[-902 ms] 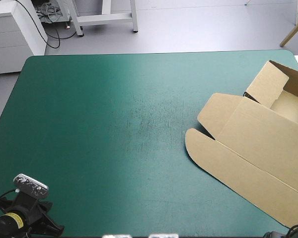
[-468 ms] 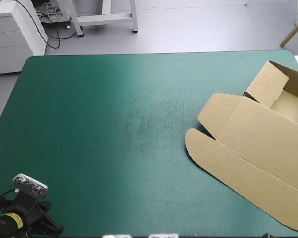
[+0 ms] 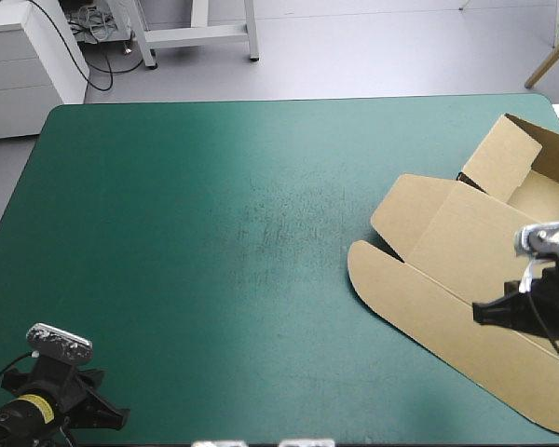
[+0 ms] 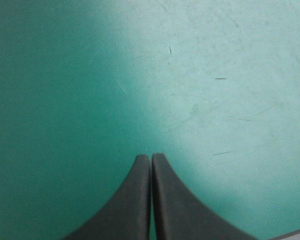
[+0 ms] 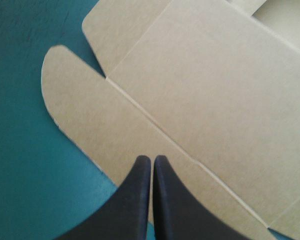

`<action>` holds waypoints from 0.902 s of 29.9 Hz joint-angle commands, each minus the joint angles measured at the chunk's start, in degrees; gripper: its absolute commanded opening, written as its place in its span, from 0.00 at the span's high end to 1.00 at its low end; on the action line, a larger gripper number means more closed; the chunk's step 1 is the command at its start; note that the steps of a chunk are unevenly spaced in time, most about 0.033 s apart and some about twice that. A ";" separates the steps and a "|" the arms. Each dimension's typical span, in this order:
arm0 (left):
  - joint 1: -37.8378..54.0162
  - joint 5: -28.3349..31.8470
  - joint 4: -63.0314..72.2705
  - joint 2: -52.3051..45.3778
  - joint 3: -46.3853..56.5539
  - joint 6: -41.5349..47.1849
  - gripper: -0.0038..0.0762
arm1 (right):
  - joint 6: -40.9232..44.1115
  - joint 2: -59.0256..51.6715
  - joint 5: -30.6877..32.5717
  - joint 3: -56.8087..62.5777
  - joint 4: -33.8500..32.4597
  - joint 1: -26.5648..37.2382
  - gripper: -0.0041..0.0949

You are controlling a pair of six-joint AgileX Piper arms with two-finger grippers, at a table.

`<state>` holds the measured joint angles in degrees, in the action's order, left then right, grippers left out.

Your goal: Fold the box

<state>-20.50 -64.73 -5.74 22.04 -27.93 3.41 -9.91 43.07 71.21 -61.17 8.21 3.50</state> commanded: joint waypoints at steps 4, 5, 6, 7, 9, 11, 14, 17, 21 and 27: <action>-0.12 4.71 0.26 0.52 0.26 0.43 0.96 | -3.21 -9.83 -3.51 10.87 3.03 -2.15 0.96; -0.12 4.71 0.26 0.52 0.26 0.43 0.96 | -4.30 -11.36 -3.64 12.64 4.35 -2.15 0.96; -0.12 4.71 0.26 0.52 0.26 0.43 0.96 | -5.69 -12.84 -3.79 14.35 5.75 -2.15 0.96; -0.12 4.71 0.26 0.52 0.26 0.43 0.96 | -6.93 -14.28 -4.19 15.95 7.04 -2.15 0.96; -0.12 4.71 0.26 0.52 0.26 0.43 0.96 | -9.48 -16.72 -5.03 18.63 9.14 -2.15 0.96; -0.12 4.71 0.26 0.52 0.26 0.43 0.96 | -11.60 -18.94 -6.42 20.88 10.36 -2.15 0.96; -0.12 4.71 0.26 0.52 0.26 0.43 0.96 | -12.02 -21.94 -7.60 23.57 10.72 -2.15 0.96; -0.12 4.71 0.26 0.52 0.26 0.43 0.96 | -12.02 -23.77 -7.69 25.19 10.72 -2.15 0.96; -0.12 4.71 0.26 0.52 0.26 0.43 0.96 | -12.69 -24.52 -8.21 26.55 10.37 -2.15 0.96; -0.12 4.71 0.26 0.52 0.26 0.43 0.96 | -12.69 -24.52 -10.54 26.74 10.37 -2.15 0.96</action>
<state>-20.50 -62.87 -5.33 22.04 -26.42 3.42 -22.06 18.02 64.84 -33.16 17.53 1.61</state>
